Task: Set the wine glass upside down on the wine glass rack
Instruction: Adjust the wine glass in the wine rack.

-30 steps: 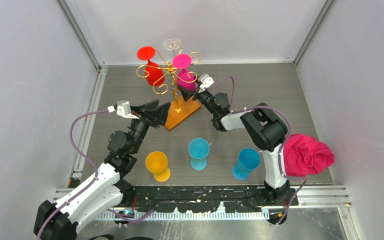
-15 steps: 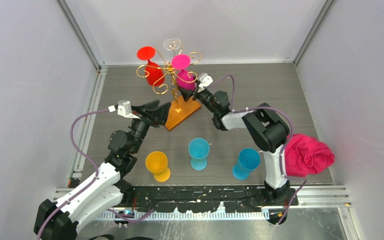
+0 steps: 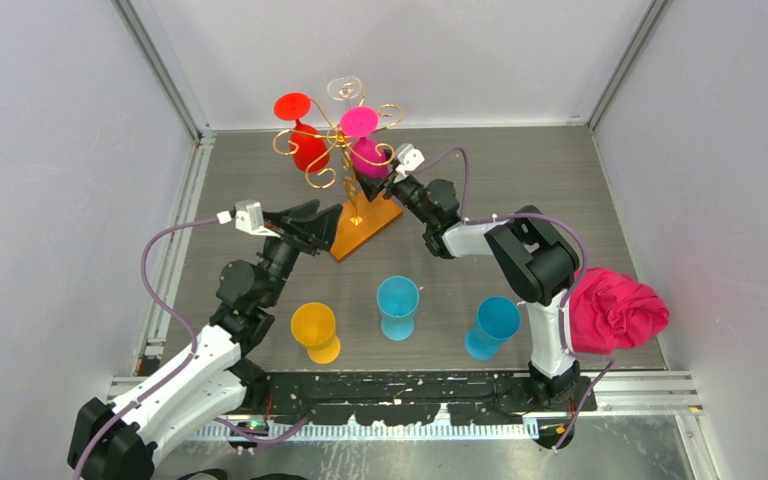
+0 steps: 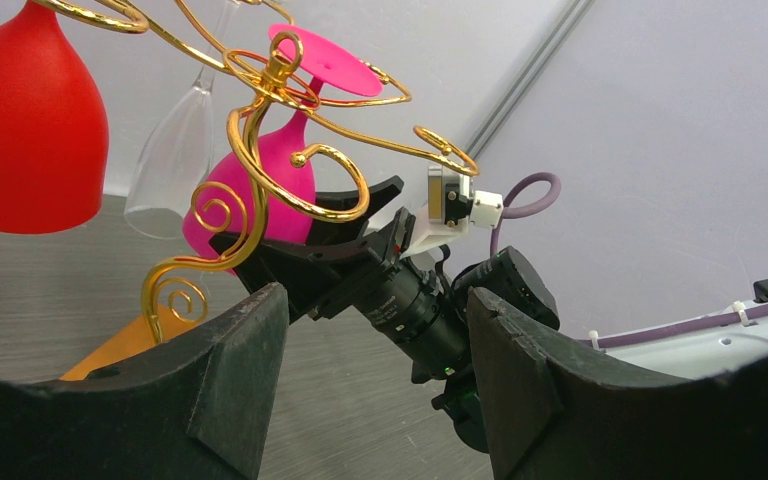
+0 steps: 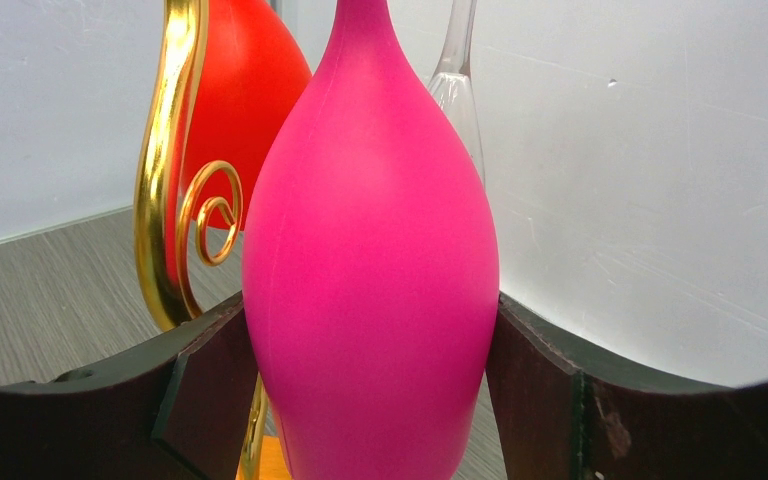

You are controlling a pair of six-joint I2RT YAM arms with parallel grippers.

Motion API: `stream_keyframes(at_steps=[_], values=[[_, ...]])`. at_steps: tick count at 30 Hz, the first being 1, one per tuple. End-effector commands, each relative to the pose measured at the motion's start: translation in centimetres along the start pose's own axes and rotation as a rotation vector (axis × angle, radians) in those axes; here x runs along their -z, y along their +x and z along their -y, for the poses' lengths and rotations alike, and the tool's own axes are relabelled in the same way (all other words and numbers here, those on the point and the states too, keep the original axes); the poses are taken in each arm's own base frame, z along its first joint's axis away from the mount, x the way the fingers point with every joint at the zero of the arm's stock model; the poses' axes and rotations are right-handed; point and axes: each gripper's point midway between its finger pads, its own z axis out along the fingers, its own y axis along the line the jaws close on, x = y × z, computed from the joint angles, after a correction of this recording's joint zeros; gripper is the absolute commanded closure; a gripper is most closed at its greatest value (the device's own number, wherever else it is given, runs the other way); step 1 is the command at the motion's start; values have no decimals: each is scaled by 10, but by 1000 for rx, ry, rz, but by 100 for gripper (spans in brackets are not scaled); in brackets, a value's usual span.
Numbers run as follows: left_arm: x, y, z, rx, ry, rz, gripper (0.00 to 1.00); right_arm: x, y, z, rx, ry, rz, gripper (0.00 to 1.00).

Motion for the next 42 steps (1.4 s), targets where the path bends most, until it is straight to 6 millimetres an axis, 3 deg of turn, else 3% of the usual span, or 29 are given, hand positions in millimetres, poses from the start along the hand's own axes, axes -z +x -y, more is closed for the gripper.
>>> stream_keyframes(at_steps=[1,17,42], values=[[-1,-12,7,4,31,46,33,-8,-64,10,47,26,157,61],[-2,-9,9,17,40,33,33,2,-73,14,73,65,173,63],[-1,-6,8,17,38,25,34,16,-75,40,114,189,182,67]])
